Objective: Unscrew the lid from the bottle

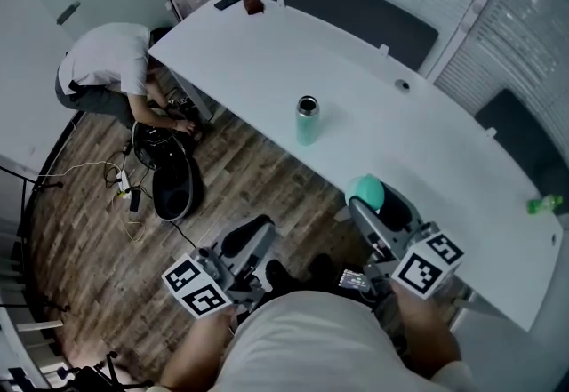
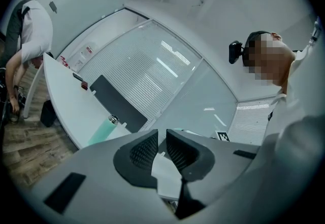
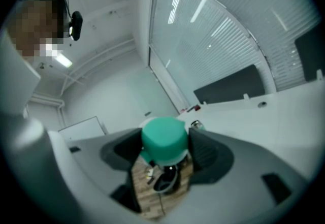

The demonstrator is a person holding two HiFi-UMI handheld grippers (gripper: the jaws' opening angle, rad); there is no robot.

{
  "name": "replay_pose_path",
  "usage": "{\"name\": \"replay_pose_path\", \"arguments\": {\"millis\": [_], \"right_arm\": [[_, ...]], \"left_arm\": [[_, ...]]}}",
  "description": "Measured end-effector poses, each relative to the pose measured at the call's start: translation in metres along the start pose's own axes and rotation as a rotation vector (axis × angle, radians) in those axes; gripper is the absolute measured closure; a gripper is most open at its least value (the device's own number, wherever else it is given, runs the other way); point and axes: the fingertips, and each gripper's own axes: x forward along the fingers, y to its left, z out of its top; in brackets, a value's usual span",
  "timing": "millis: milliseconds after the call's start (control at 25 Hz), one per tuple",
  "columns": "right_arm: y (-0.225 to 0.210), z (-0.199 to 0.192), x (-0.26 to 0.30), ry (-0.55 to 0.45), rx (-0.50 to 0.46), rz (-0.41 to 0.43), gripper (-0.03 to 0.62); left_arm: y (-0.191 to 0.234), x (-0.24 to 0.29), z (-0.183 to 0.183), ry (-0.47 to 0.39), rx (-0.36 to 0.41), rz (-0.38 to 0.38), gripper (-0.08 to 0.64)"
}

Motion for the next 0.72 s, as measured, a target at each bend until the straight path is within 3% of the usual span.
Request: {"name": "replay_pose_path", "arguments": {"millis": [360,520,720], "right_arm": [[0.007,-0.004,-0.007,0.016,-0.029,-0.034,0.296],[0.009,0.012,0.001,0.004,-0.051,-0.032,0.296],[0.001,0.011,-0.006,-0.004,-0.052,-0.036,0.296]], "left_arm": [[-0.007,-0.002,-0.004,0.025,-0.021,-0.032,0.499],[-0.011,0.004,0.014,0.009,0.004,-0.048,0.5],[-0.012,0.008,-0.001,0.023,-0.001,-0.046,0.5]]}}
